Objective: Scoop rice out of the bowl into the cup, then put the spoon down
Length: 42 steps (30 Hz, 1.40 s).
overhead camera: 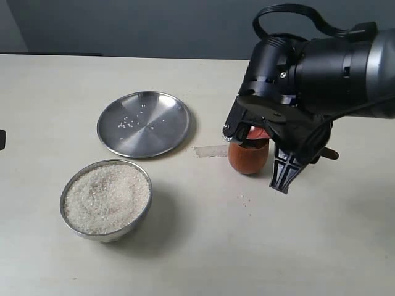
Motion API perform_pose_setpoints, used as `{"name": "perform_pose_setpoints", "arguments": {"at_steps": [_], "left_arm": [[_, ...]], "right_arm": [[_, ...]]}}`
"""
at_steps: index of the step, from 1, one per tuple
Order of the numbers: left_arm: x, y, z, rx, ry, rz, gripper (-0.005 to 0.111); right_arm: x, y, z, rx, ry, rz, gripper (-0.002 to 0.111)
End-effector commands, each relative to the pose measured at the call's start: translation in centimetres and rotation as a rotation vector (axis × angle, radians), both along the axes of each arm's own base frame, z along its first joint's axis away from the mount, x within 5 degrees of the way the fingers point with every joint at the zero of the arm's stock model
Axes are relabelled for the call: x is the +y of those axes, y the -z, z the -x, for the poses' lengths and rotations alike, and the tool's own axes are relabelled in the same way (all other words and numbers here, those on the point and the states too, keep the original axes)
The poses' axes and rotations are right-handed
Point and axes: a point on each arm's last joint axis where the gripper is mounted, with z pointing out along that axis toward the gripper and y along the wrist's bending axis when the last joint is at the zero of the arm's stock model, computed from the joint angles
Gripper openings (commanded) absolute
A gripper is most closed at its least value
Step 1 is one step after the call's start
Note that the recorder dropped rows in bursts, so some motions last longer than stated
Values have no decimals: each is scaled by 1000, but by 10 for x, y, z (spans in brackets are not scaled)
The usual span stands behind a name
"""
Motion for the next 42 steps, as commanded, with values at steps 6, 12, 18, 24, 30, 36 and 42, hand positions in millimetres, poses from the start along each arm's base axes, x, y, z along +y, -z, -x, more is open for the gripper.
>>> {"name": "perform_pose_setpoints", "arguments": {"at_steps": [6,12,18,24,30,36,42], "left_arm": [[0,-2,-1,-13,2,-3,0],[0,-2,-1,-13,2,-3,0],[0,-2,-1,-13,2,-3,0],[0,-2,-1,-13,2,-3,0],[0,-2,-1,-13,2,-3,0],[0,-2,-1,-13,2,-3,0],[0,-2,-1,-13,2,-3,0]], "right_arm": [[-3,-2,-3,-66,10,29,-1],[-2,-4,2,-18,1,0,-1],[-3,-5,0,-63,31,-2,-1],[-3,-6,0,-64,32,-4,-1],[-3,-7,0,-88,69,-23,-1],[8,-11,1,-120,131,-231,-1],[45,-27,-6,-128,132,-612,-1]]}}
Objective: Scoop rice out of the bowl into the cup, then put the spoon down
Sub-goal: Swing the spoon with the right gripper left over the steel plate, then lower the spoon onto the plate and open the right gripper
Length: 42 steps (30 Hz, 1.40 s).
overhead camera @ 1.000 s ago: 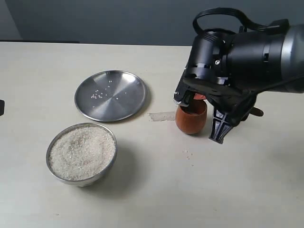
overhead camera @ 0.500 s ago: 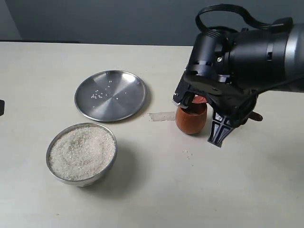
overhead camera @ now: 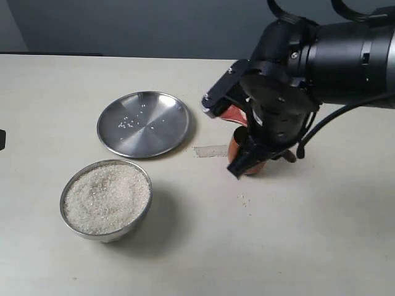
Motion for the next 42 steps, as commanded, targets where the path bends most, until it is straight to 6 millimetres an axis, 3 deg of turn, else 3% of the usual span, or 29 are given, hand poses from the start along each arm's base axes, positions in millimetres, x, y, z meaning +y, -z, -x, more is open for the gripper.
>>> {"name": "perform_pose_setpoints", "arguments": {"at_steps": [1,3,7,11,18,21,27,40,42], "left_arm": [[0,-2,-1,-13,2,-1,0],[0,-2,-1,-13,2,-1,0],[0,-2,-1,-13,2,-1,0],[0,-2,-1,-13,2,-1,0],[0,-2,-1,-13,2,-1,0],[0,-2,-1,-13,2,-1,0],[0,-2,-1,-12,2,-1,0],[0,-2,-1,-12,2,-1,0],[0,-2,-1,-12,2,-1,0]], "right_arm": [[29,-20,-7,-50,-2,-318,-1],[41,-25,-14,-80,-15,-412,-1],[60,-19,-33,-96,-23,-438,-1],[83,4,-55,-87,-30,-433,-1],[117,61,-88,-73,-45,-443,-1],[124,82,-102,-65,-28,-442,-1],[131,103,-123,-69,3,-471,-1],[132,110,-132,-62,30,-482,-1],[132,110,-132,-61,31,-481,5]]}}
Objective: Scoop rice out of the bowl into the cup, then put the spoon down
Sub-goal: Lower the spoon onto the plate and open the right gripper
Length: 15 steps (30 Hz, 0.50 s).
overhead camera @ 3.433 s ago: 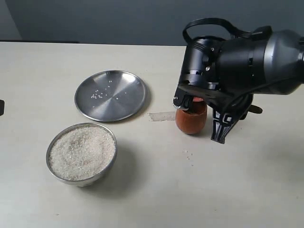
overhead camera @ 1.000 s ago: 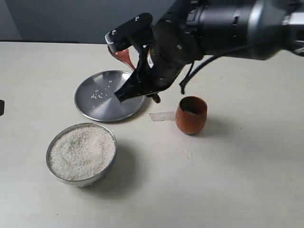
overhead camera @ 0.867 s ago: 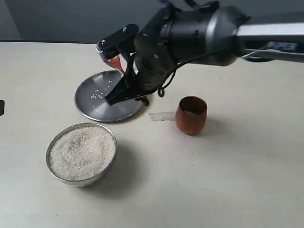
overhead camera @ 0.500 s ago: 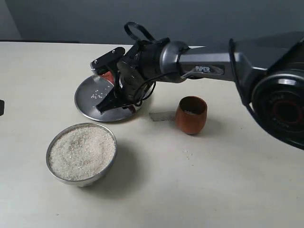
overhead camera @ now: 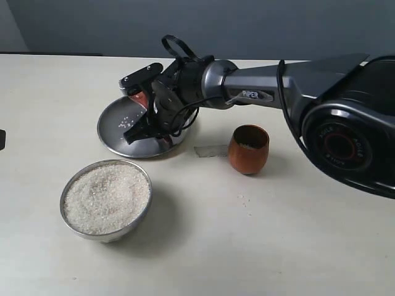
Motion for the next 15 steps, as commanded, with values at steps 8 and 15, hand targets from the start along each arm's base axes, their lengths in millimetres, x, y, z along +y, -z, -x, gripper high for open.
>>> {"name": "perform_pose_setpoints", "arguments": {"at_steps": [8,15], "left_arm": [[0,-2,-1,-12,2,-1,0],[0,-2,-1,-12,2,-1,0]], "right_arm": [[-1,-3,-2,-4,8,-2,35],[-7,-47,-2,-88,-11,11,35]]}}
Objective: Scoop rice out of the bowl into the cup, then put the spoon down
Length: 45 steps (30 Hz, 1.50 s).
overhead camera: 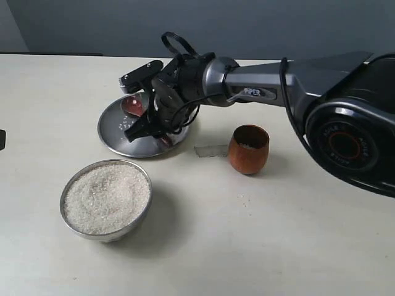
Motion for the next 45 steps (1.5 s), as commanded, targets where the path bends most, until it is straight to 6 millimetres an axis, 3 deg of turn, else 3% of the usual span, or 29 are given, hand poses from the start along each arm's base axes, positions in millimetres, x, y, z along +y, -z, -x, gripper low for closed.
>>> {"name": "perform_pose_setpoints", "arguments": {"at_steps": [1,8,14,20,30,34,45], "left_arm": [[0,-2,-1,-12,2,-1,0],[0,-2,-1,-12,2,-1,0],[0,-2,-1,-12,2,-1,0],[0,-2,-1,-12,2,-1,0],[0,-2,-1,-12,2,-1,0],[0,-2,-1,-12,2,-1,0],[0,-2,-1,-12,2,-1,0]], "right_arm": [[-8,-49,-1,-83,3,-2,35],[-31,-107,14,-82,58,69,32],[-56,-145,40,-86,74,70,0],[-93,-169,76,-117,67,101,0],[-172,-186,144,-241,156,134,0],[-194,-191,170,-281,143,85,0],[-257,-183,226,-259,255,175,0]]}}
